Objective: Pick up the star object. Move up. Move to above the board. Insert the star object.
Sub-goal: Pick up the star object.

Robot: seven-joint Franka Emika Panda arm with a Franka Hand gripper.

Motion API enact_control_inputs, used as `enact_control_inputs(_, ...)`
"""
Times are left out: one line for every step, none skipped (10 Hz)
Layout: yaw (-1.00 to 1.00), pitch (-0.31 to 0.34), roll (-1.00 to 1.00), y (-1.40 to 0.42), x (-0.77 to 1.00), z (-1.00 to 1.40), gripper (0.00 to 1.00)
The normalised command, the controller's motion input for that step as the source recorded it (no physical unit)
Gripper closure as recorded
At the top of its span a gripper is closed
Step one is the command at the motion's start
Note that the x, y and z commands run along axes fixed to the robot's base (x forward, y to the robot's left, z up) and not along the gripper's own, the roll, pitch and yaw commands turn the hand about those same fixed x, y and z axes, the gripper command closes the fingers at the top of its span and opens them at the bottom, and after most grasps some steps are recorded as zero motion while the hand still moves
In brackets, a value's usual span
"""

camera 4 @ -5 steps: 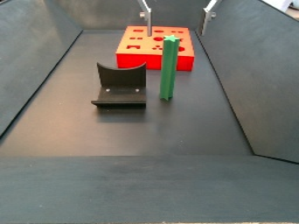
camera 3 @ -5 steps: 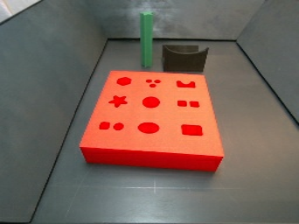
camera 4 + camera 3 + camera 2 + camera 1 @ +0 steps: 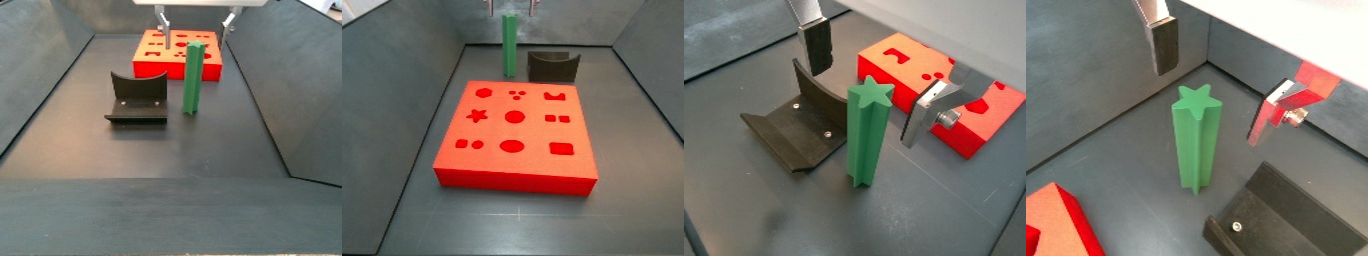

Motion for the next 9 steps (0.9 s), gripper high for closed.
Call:
enact_control_inputs(-0.03,-0.187,0.16,-0.24,-0.25,-0.67,0.0)
enact_control_inputs(0.0,-0.196,0.08,0.0,-0.12,-0.51,0.0)
enact_control_inputs(0.0,-0.09,0.12,-0.07,-0.01,-0.54,0.0)
enact_control_inputs(0.0,-0.084,0.08,0.0,0.0,-0.29,0.0)
enact_control_inputs(0.0,0.0,0.0,0.0,0.0,0.0,1.0)
enact_control_inputs(0.0,0.0,0.0,0.0,0.0,0.0,1.0)
enact_control_inputs(0.0,0.0,0.0,0.0,0.0,0.0,1.0)
enact_control_inputs(0.0,0.0,0.0,0.0,0.0,0.0,1.0)
enact_control_inputs(0.0,0.0,0.0,0.0,0.0,0.0,1.0)
